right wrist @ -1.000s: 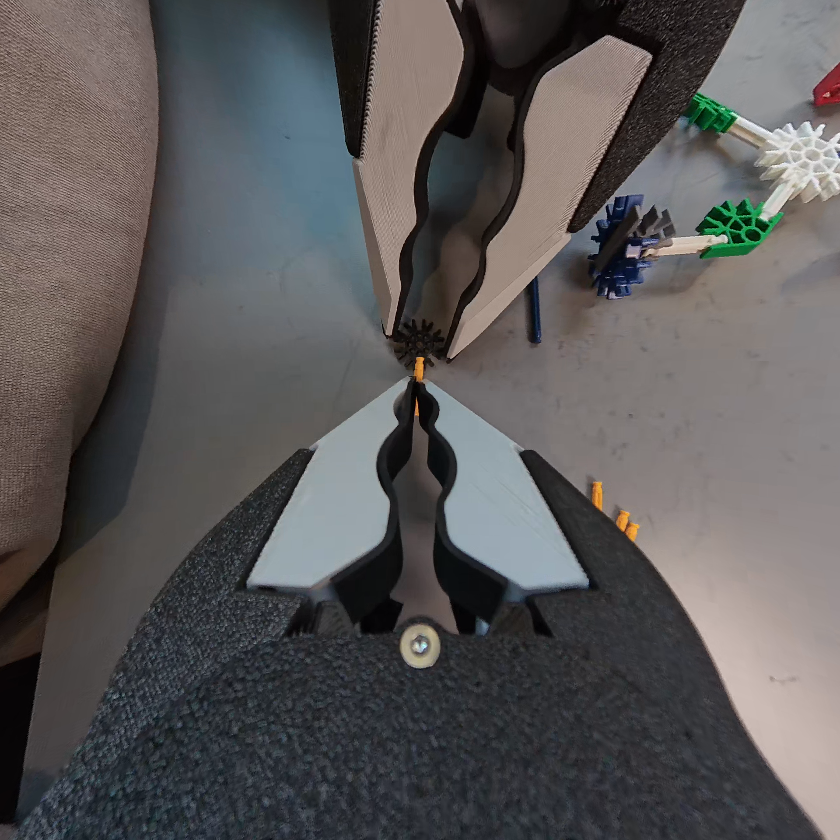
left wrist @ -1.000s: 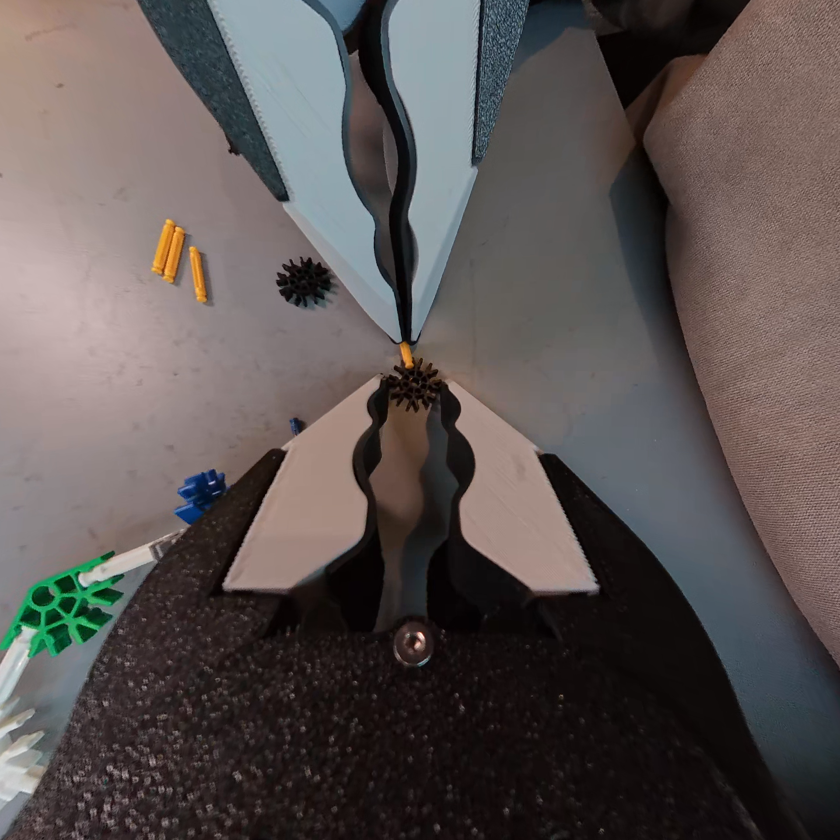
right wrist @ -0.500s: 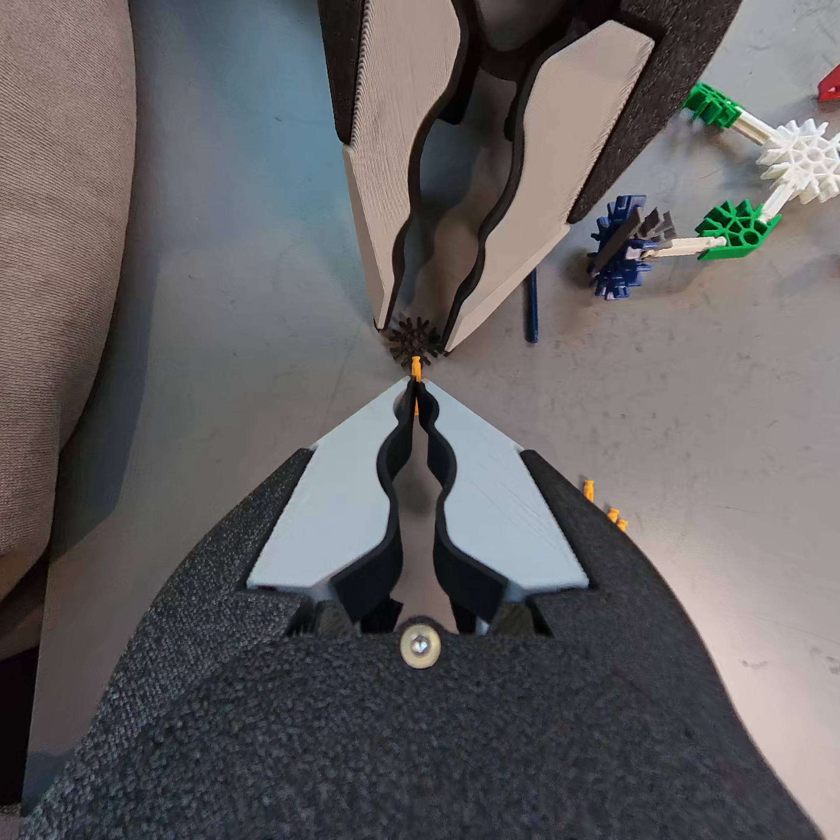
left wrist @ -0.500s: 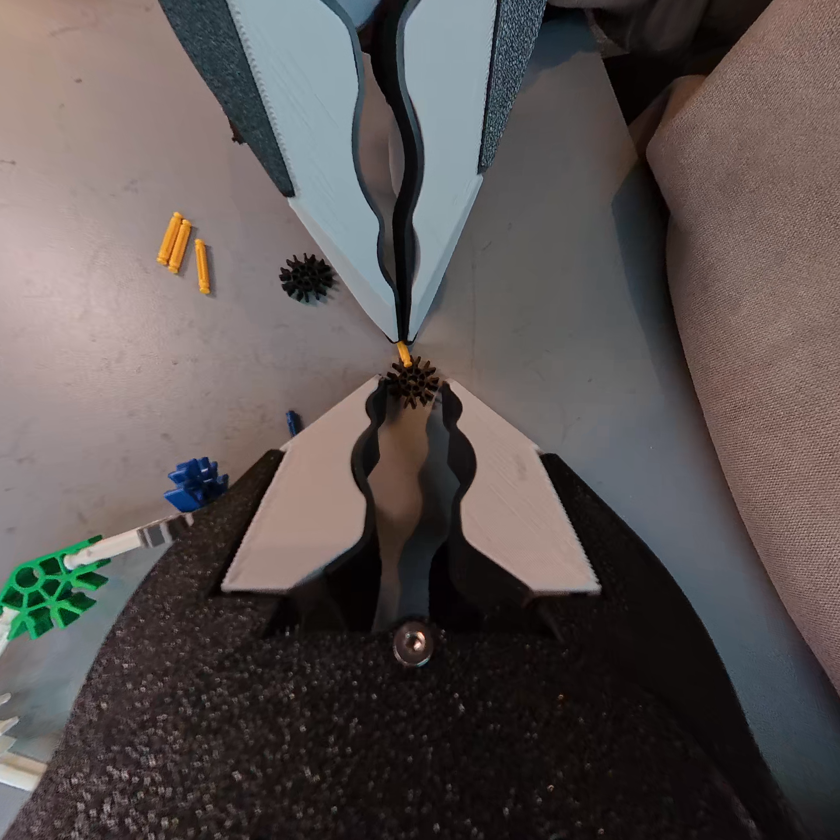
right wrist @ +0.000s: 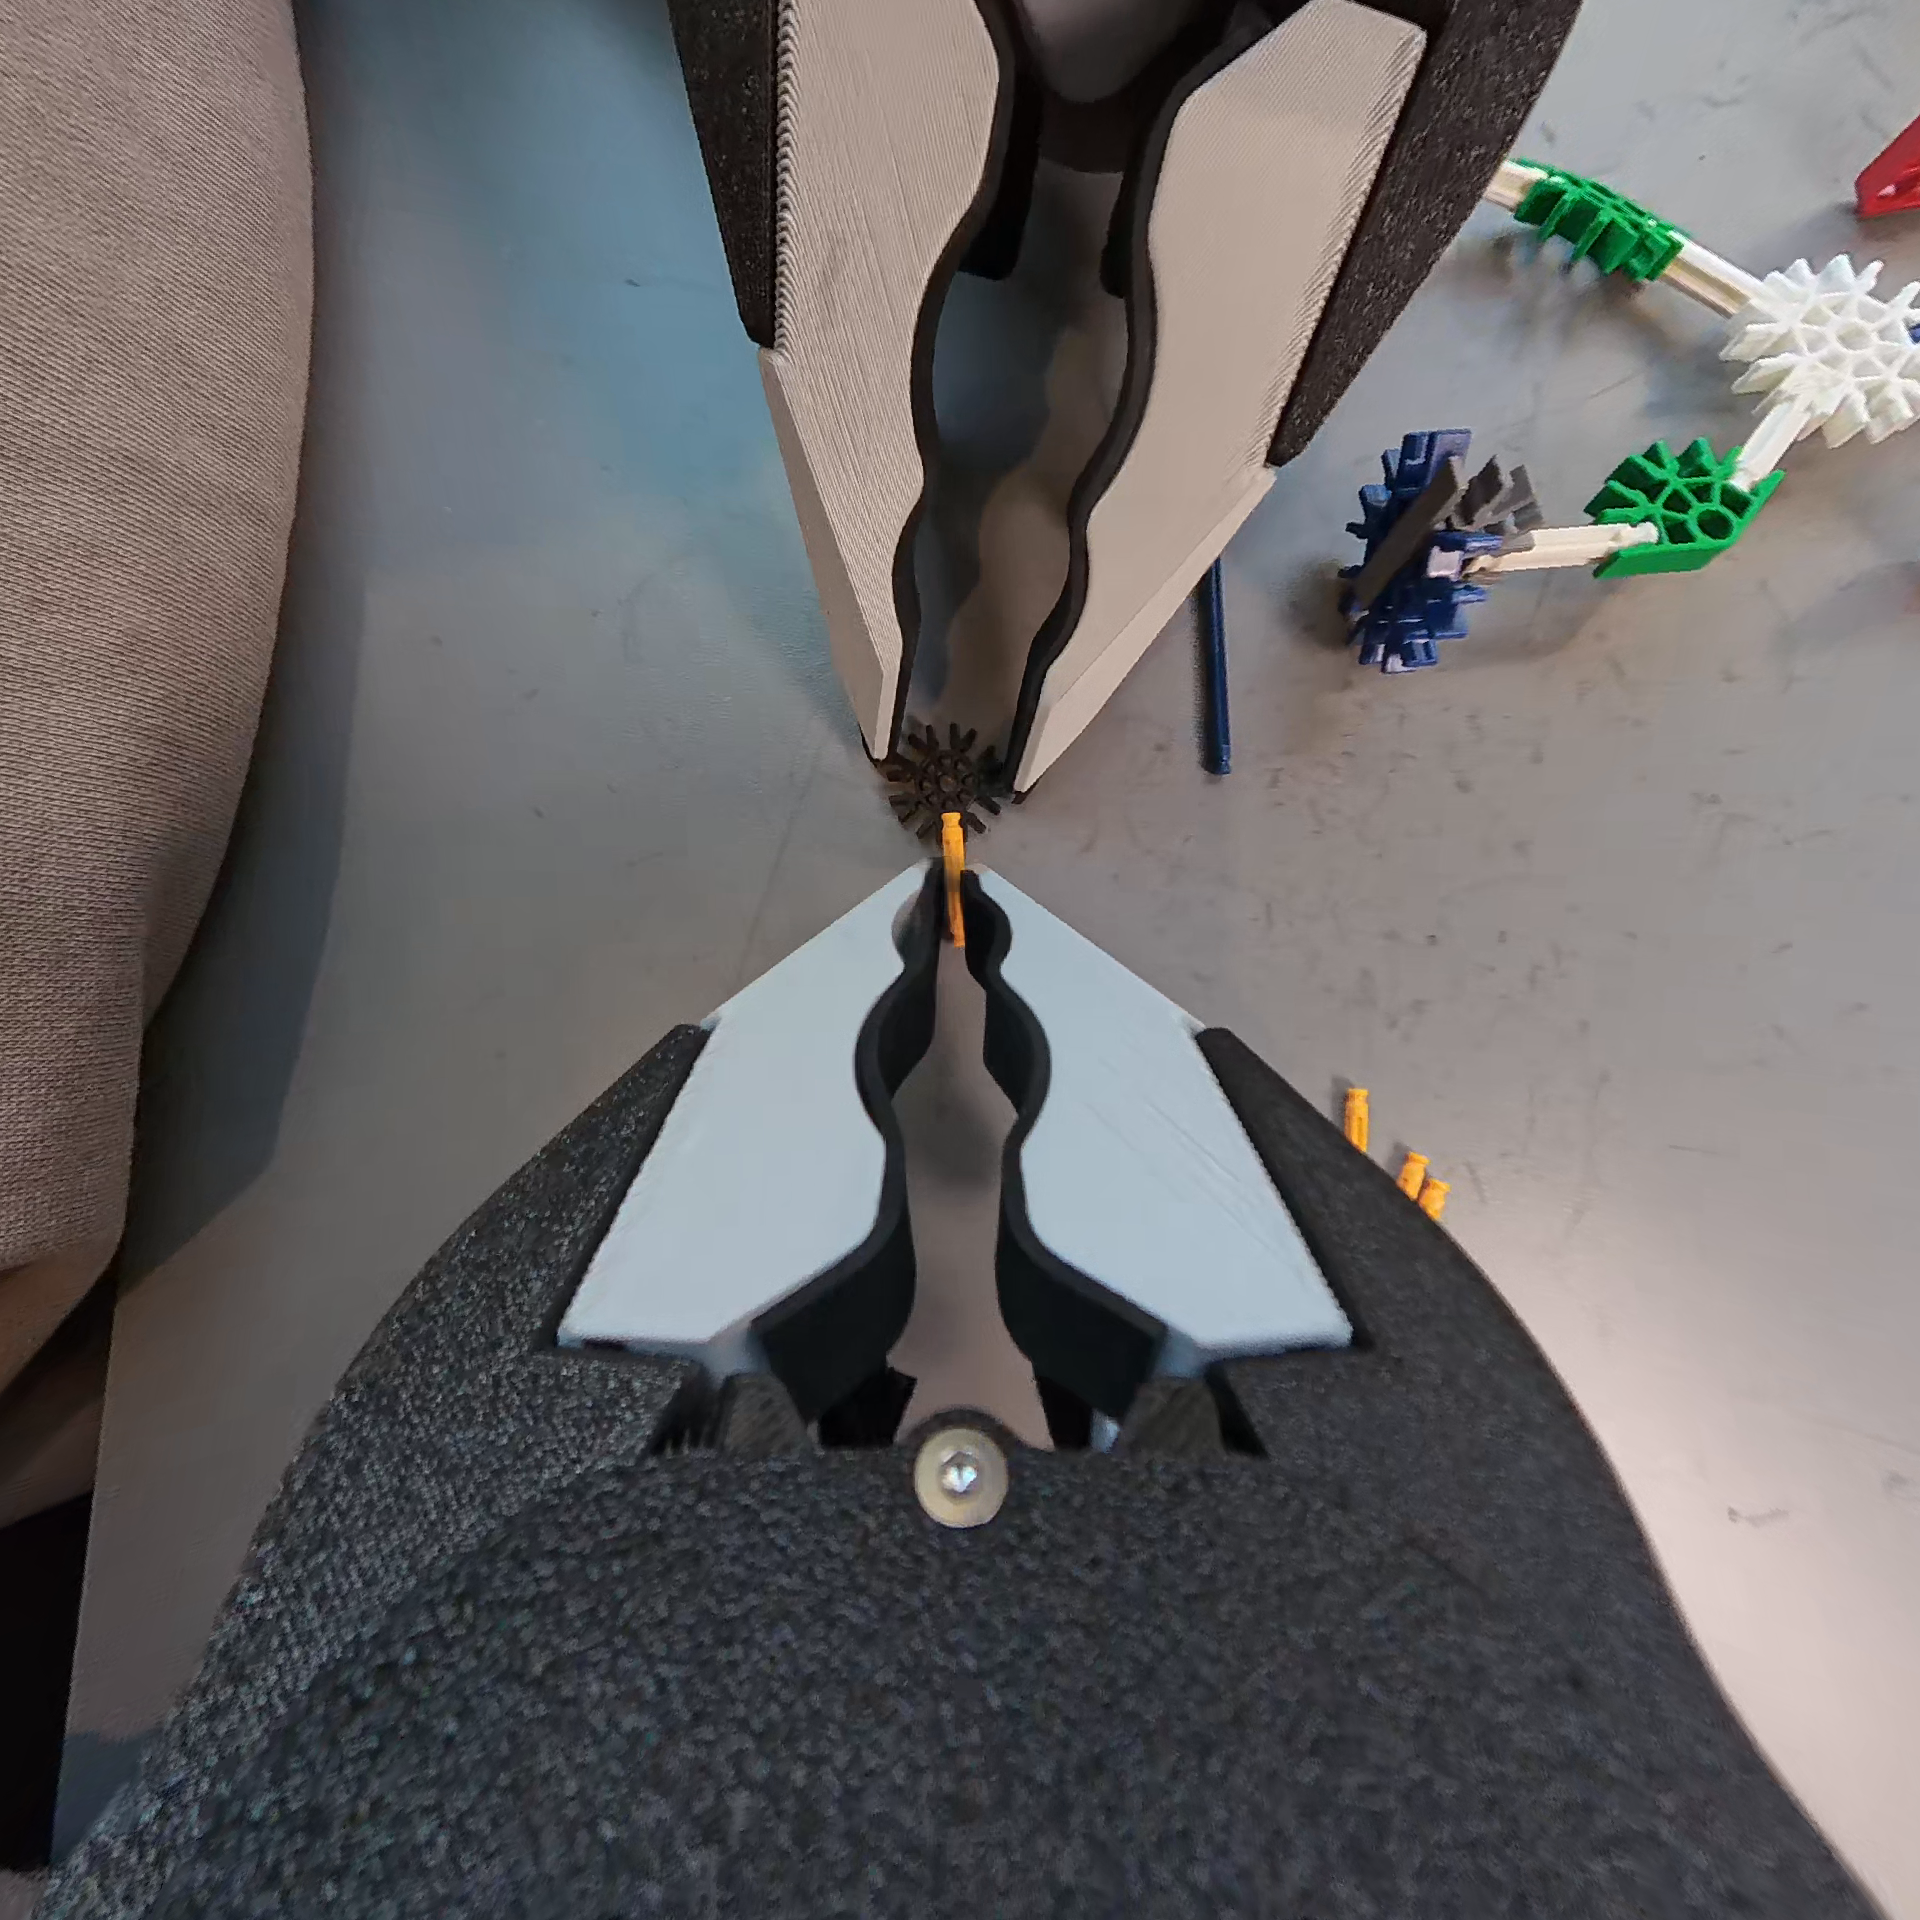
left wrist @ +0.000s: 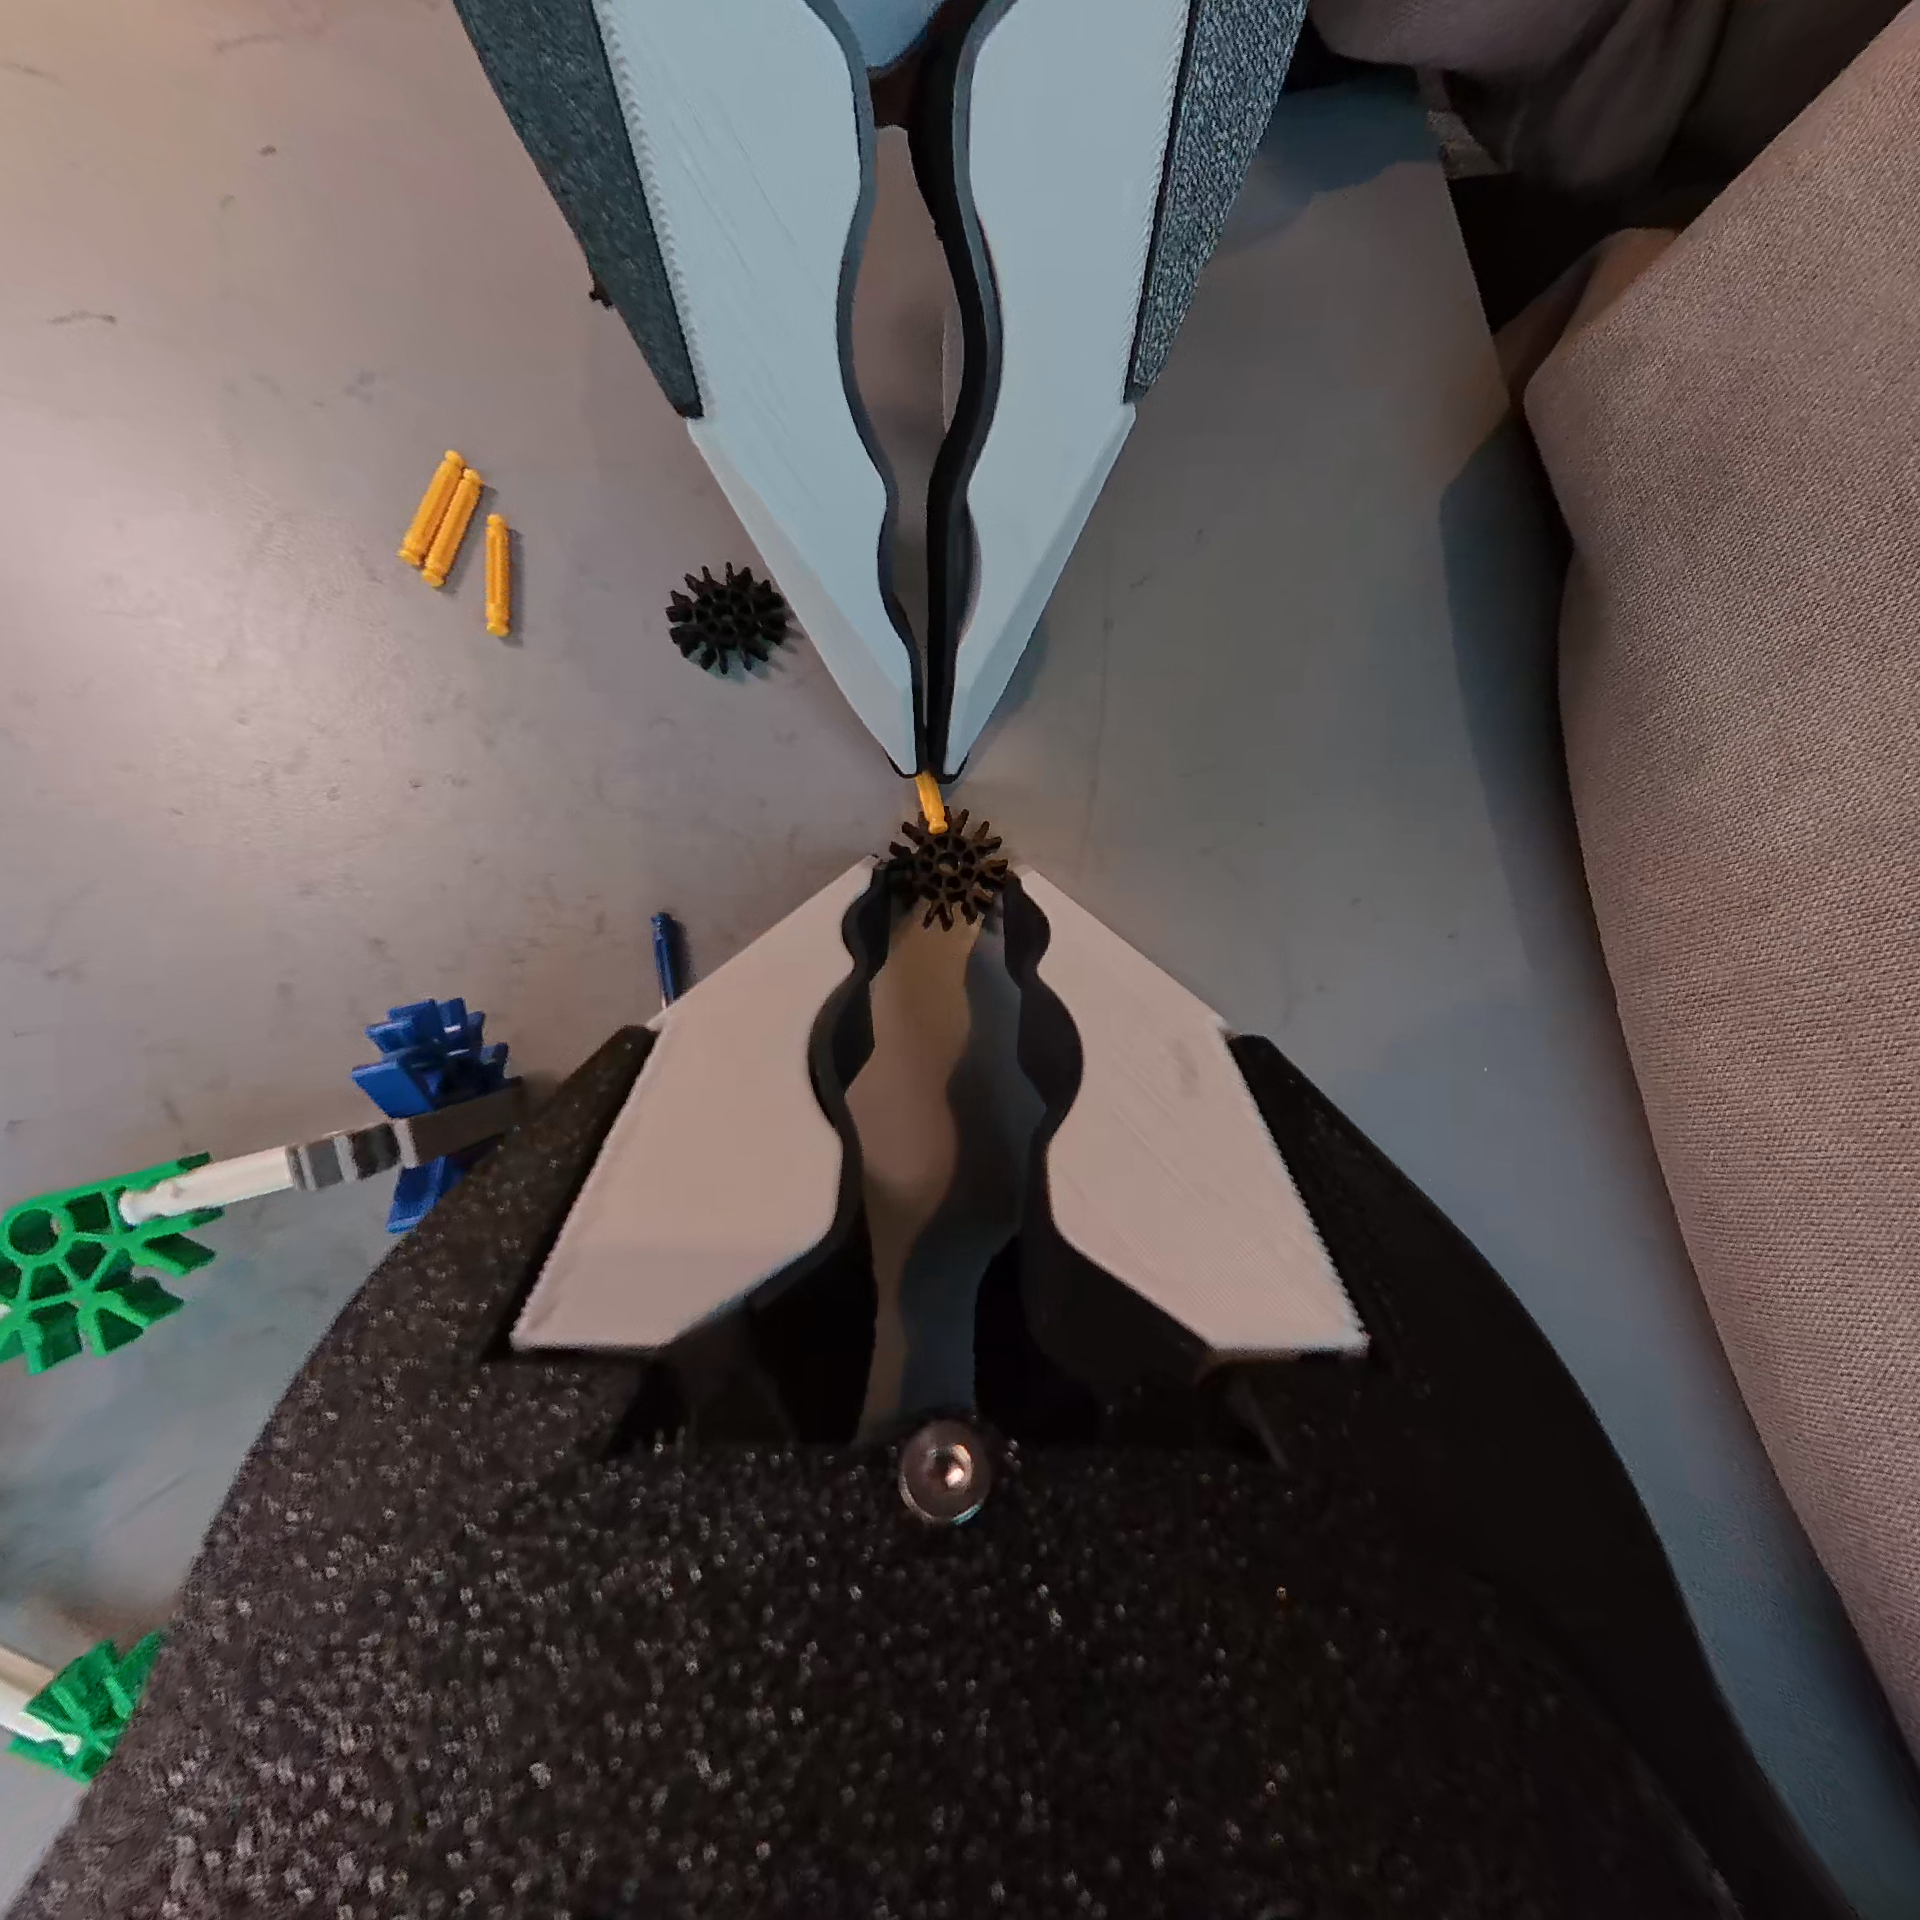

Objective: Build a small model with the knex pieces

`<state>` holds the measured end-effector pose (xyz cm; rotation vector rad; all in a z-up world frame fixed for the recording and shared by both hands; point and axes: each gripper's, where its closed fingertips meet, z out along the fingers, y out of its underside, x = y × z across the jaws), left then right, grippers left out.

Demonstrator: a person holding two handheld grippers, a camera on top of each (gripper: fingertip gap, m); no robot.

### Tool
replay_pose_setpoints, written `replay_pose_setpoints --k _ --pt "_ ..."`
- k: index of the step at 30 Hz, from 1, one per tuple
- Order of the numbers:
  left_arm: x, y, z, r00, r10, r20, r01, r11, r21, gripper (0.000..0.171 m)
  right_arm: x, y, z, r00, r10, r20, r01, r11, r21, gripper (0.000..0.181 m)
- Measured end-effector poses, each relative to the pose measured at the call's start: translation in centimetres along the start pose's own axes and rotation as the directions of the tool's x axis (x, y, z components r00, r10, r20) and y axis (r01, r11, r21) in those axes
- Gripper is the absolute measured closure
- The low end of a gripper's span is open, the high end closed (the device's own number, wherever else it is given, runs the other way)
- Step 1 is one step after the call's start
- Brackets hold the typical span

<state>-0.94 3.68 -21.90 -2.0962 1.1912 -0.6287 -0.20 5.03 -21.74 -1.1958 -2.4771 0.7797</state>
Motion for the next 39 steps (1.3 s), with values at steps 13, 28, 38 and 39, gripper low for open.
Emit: replay_pose_setpoints --k 13,28,38,39 --pt "-0.1 -0.2 0.1 0.998 -0.05 0.039 0.05 0.999 0.012 0.152 0.1 0.4 0.0 0.999 0.041 0.016 -0.041 0.999 0.002 0.18" --pt "-2.5 -1.3 -0.4 0.957 -0.197 0.213 0.178 0.978 0.106 0.152 2.8 2.0 -1.1 0.977 0.198 -0.082 -0.198 0.98 0.015 0.18" --pt "-3.8 -1.7 -1.3 0.929 -0.06 0.364 0.027 0.995 0.095 0.152 3.3 1.9 -1.1 0.96 0.264 -0.088 -0.26 0.964 0.051 0.179" --pt "-3.8 -1.8 -1.3 0.927 -0.046 0.373 0.012 0.996 0.094 0.152 3.3 1.6 -1.2 0.962 0.259 -0.09 -0.254 0.965 0.062 0.176"
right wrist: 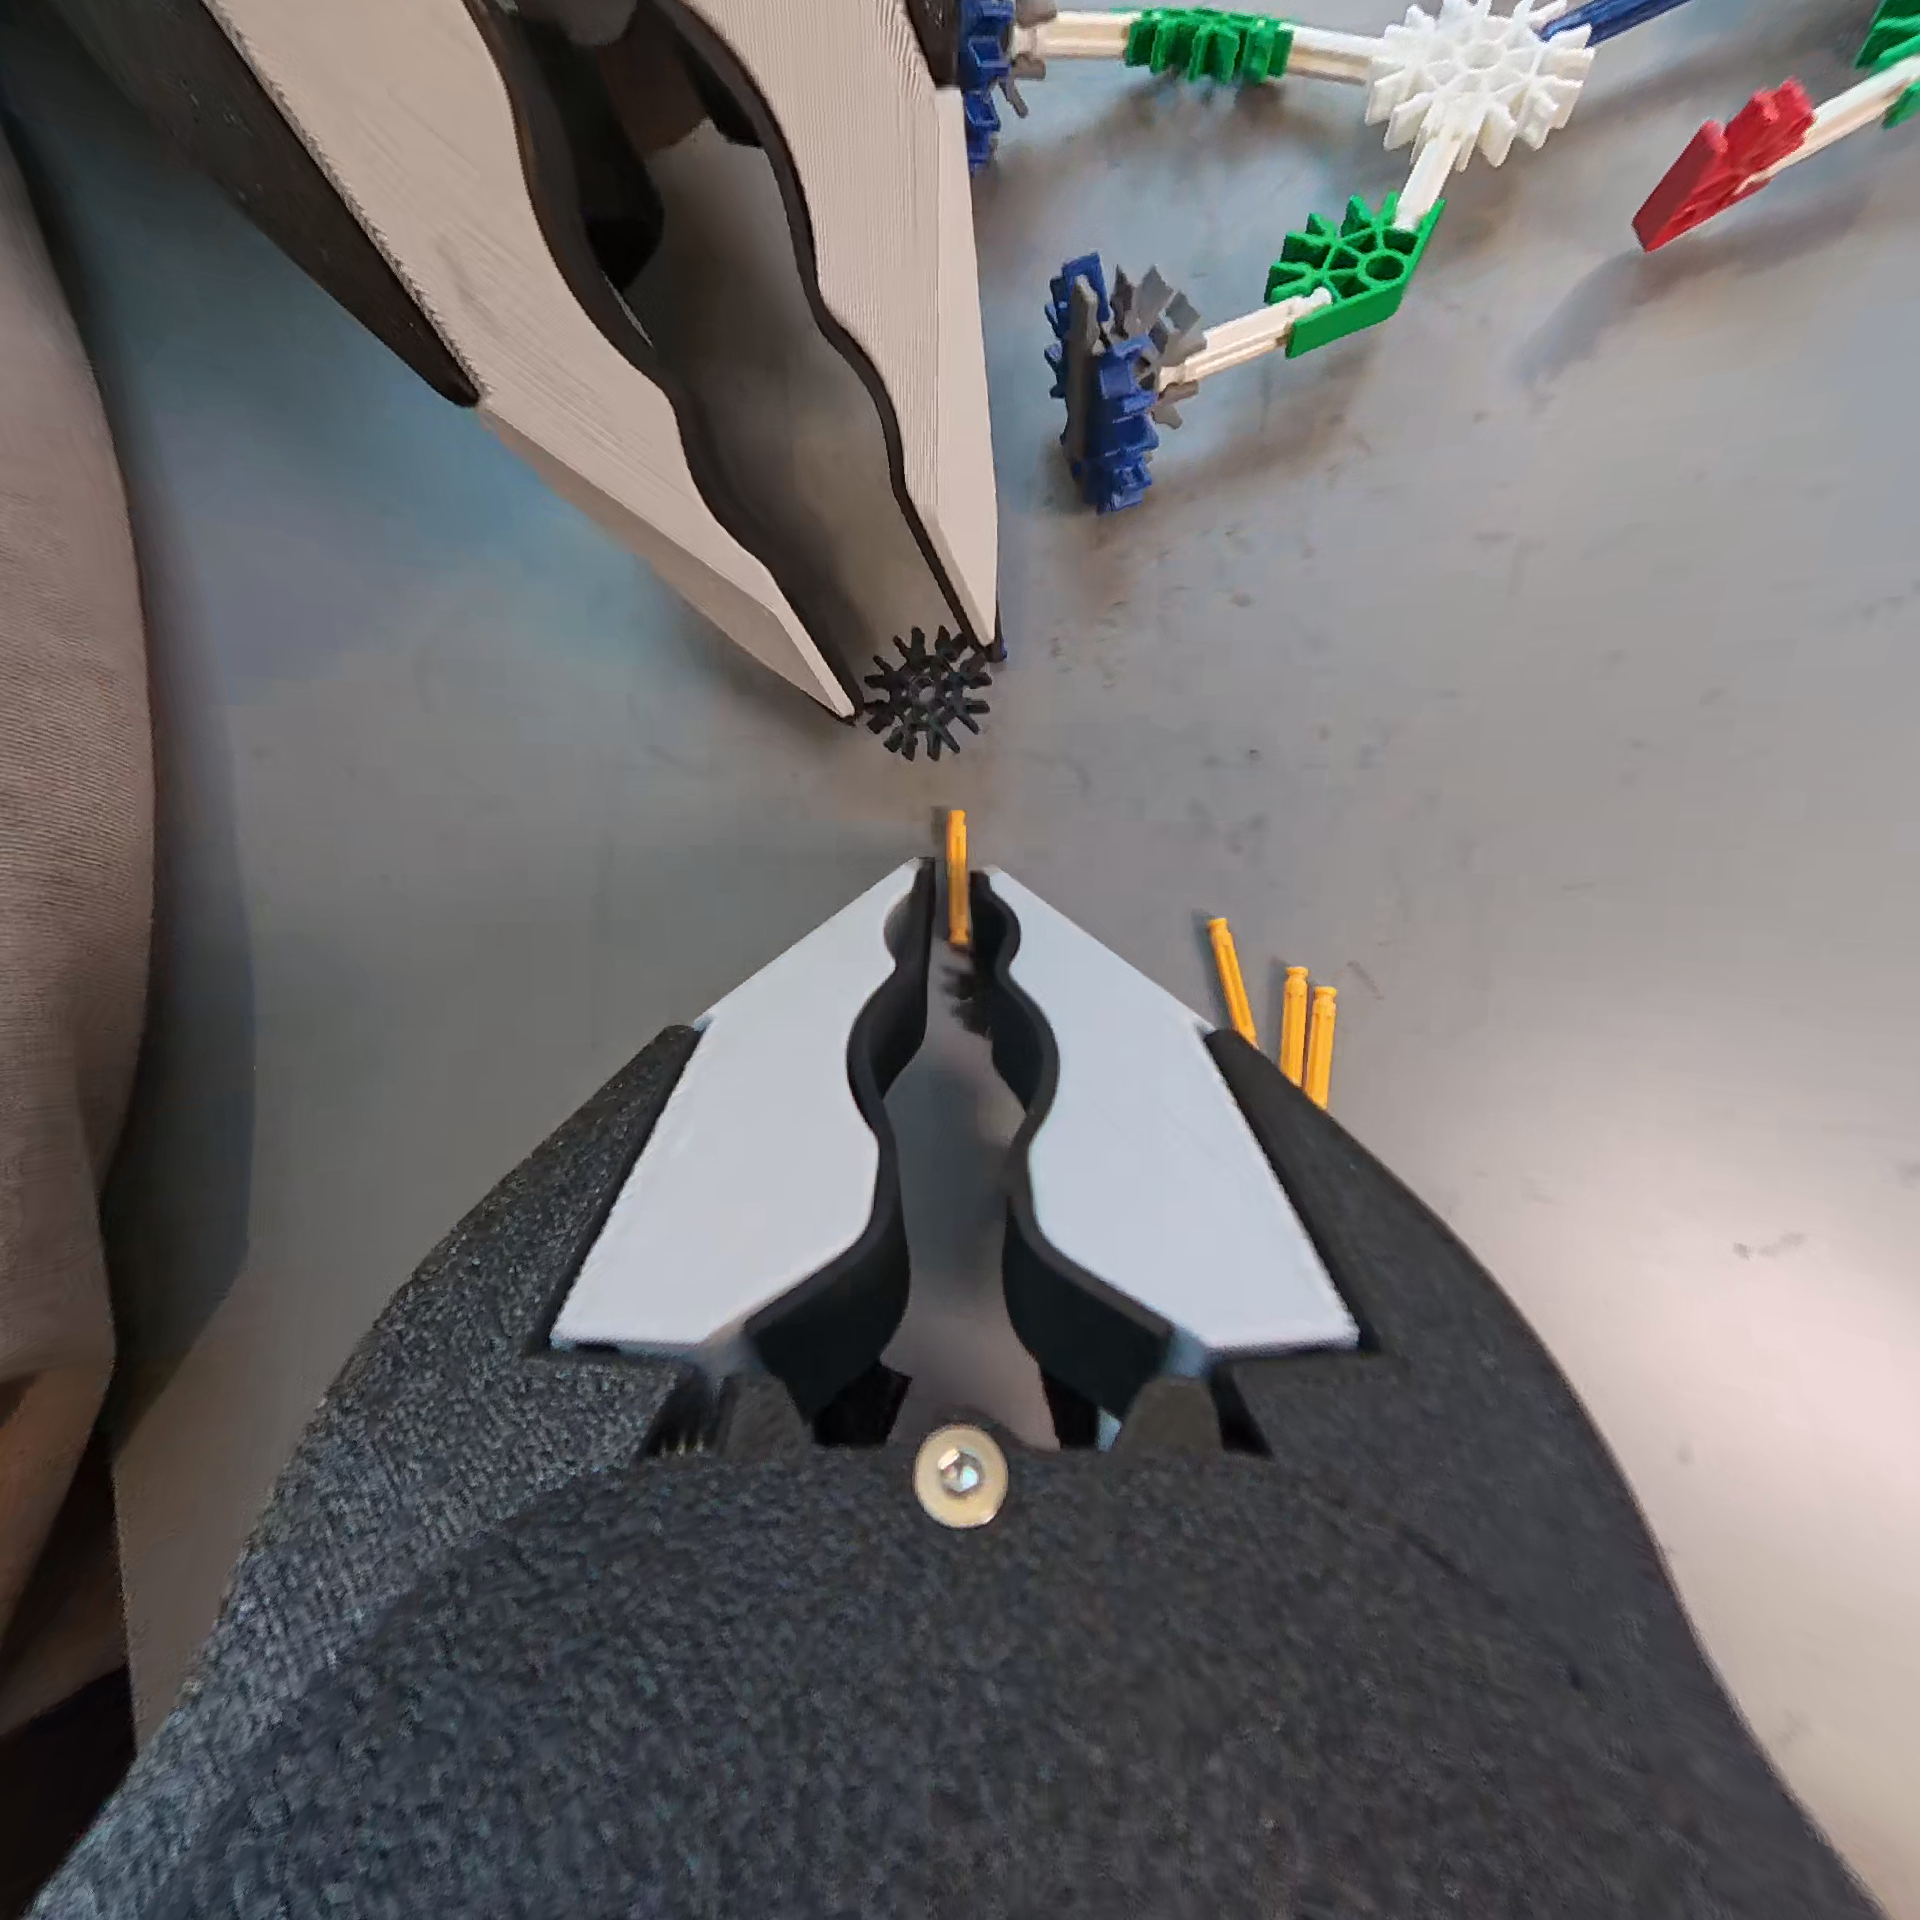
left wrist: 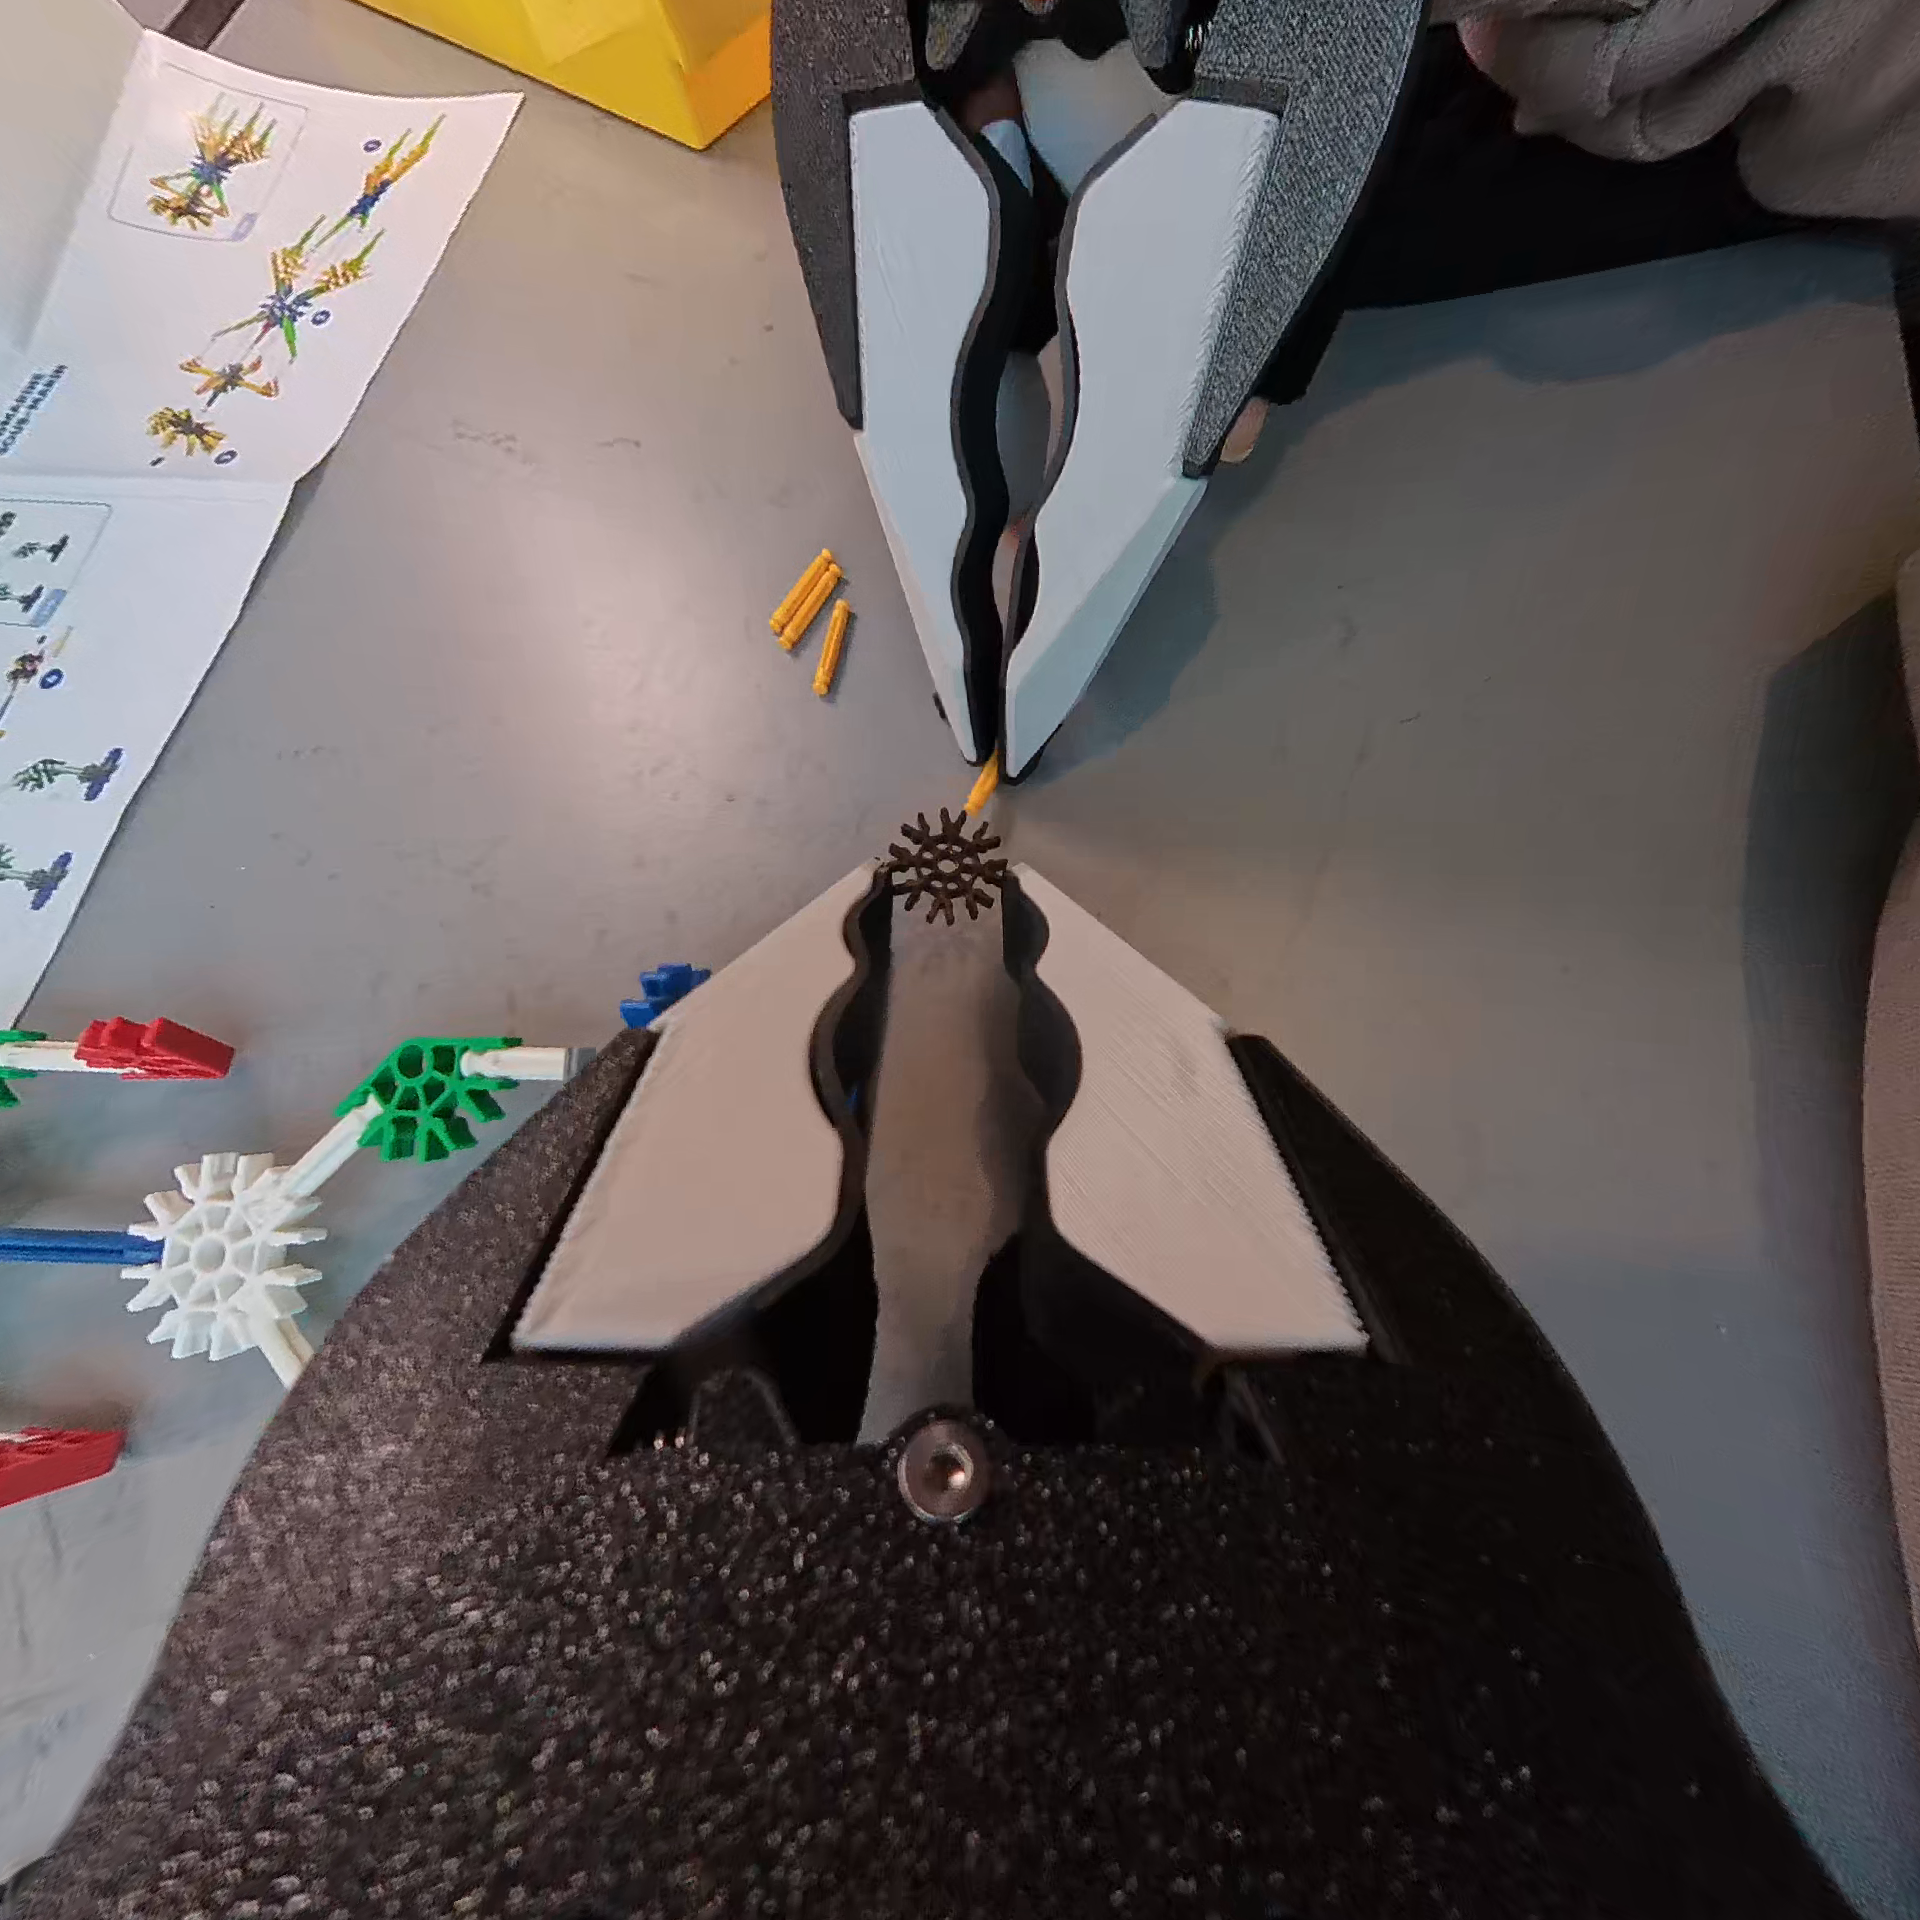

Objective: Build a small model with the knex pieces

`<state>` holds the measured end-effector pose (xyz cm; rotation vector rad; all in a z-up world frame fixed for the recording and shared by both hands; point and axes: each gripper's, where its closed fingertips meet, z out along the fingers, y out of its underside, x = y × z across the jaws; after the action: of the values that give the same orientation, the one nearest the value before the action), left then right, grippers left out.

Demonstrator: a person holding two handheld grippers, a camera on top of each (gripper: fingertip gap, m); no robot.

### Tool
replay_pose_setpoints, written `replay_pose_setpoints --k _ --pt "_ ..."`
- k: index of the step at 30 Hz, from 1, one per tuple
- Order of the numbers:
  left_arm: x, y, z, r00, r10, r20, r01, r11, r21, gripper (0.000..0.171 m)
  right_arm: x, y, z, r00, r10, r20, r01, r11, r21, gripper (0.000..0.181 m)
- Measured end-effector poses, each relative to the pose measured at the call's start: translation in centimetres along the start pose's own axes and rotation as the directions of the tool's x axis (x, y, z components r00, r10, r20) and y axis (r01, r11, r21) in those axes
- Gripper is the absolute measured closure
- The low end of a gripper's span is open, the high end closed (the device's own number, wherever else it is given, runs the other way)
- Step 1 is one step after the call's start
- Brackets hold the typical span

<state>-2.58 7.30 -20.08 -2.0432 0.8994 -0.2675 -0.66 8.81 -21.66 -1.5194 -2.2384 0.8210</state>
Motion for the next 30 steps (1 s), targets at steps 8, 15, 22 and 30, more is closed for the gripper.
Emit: replay_pose_setpoints --k 8,15,22,30 --pt "-1.4 -2.9 -1.8 0.963 0.174 0.207 -0.2 0.973 0.113 0.152 -0.7 -5.3 -2.1 0.959 0.18 0.217 -0.245 0.915 0.321 0.156" --pt "-1.6 -4.4 -3.2 0.912 0.278 0.303 -0.34 0.924 0.175 0.161 0.0 -6.1 -3.4 0.969 0.132 0.209 -0.211 0.883 0.419 0.179" --pt "0.6 -4.0 -3.6 0.978 -0.066 -0.199 0.118 0.957 0.264 0.153 -2.5 -5.4 -3.3 0.972 -0.232 0.03 0.205 0.907 0.369 0.179" --pt "2.1 -2.2 -2.1 0.977 -0.017 -0.212 0.049 0.989 0.143 0.169 -2.9 -3.8 -1.5 0.963 -0.268 0.034 0.25 0.931 0.265 0.179"
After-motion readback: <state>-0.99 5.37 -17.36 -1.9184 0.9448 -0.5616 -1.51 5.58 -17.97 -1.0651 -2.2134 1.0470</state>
